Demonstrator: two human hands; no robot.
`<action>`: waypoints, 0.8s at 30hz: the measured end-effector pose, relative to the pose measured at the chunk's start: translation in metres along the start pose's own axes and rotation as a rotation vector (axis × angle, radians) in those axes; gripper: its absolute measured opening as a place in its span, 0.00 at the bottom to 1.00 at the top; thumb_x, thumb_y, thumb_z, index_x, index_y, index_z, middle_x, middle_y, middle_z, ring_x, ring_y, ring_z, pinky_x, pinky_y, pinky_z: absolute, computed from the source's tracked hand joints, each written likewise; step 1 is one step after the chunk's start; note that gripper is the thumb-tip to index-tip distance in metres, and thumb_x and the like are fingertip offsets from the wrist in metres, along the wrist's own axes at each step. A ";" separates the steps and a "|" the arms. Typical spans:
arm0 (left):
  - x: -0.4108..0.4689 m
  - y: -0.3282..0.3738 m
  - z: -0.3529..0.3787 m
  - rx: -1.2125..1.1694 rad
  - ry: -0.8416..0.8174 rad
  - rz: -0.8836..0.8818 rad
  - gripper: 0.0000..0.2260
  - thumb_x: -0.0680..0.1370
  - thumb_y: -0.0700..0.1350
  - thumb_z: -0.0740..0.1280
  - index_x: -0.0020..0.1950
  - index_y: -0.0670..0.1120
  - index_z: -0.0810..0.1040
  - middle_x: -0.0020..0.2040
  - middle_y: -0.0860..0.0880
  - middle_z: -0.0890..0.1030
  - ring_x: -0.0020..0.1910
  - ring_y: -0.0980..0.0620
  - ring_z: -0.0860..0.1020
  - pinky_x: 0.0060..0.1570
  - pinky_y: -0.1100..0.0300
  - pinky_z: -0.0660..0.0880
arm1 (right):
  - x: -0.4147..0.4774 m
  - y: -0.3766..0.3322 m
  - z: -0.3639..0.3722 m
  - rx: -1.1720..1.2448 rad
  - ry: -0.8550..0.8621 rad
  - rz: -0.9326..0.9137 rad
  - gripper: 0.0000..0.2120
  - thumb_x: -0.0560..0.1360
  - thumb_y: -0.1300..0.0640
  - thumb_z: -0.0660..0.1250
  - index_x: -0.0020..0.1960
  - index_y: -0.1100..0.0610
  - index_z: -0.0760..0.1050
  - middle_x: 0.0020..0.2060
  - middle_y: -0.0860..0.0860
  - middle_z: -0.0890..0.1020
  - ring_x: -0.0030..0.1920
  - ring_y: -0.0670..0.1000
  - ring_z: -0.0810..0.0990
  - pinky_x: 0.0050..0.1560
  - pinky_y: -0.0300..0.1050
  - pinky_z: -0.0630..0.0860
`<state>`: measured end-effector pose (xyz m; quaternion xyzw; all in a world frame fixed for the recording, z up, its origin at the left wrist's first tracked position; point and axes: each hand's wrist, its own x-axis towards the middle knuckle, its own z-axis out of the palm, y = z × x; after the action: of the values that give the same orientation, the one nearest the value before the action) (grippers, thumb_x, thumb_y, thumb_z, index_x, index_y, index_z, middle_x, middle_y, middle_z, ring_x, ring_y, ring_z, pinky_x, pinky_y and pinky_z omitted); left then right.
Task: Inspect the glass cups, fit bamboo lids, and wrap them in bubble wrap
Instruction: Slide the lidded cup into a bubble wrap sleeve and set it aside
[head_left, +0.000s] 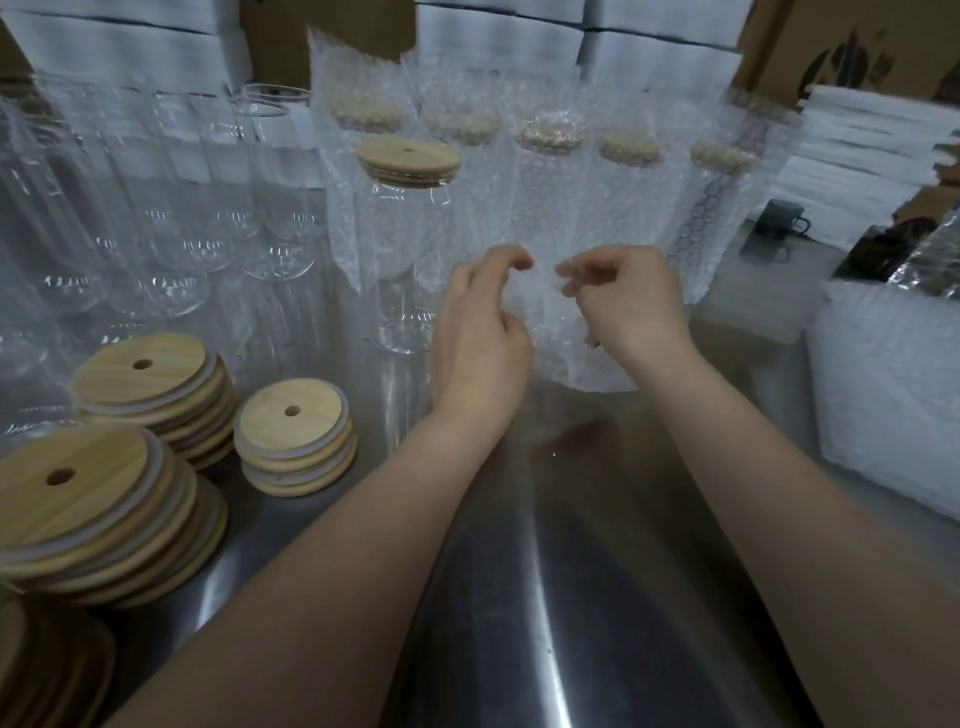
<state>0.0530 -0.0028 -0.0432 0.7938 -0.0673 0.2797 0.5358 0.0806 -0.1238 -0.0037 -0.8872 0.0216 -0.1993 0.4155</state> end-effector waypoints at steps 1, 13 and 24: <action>0.000 -0.001 0.001 0.040 -0.025 -0.004 0.23 0.71 0.29 0.57 0.56 0.52 0.79 0.56 0.52 0.73 0.54 0.56 0.73 0.50 0.63 0.68 | 0.000 -0.001 -0.001 -0.025 0.028 -0.021 0.19 0.74 0.67 0.59 0.52 0.52 0.83 0.49 0.50 0.85 0.44 0.51 0.82 0.45 0.47 0.81; 0.000 0.004 0.001 0.104 -0.096 -0.200 0.15 0.72 0.43 0.59 0.50 0.44 0.85 0.55 0.47 0.84 0.57 0.45 0.79 0.57 0.54 0.75 | -0.011 -0.015 -0.014 -0.195 0.358 -0.470 0.17 0.73 0.71 0.58 0.54 0.62 0.82 0.51 0.55 0.85 0.53 0.53 0.82 0.51 0.40 0.72; 0.001 0.001 0.006 0.116 -0.026 -0.152 0.14 0.73 0.52 0.71 0.56 0.47 0.82 0.57 0.51 0.81 0.58 0.54 0.76 0.50 0.71 0.61 | -0.011 -0.016 -0.016 -0.210 0.362 -0.516 0.17 0.73 0.71 0.58 0.53 0.62 0.82 0.50 0.56 0.83 0.54 0.58 0.79 0.54 0.38 0.68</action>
<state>0.0558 -0.0081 -0.0428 0.8299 0.0024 0.2316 0.5075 0.0627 -0.1226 0.0139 -0.8517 -0.1098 -0.4489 0.2472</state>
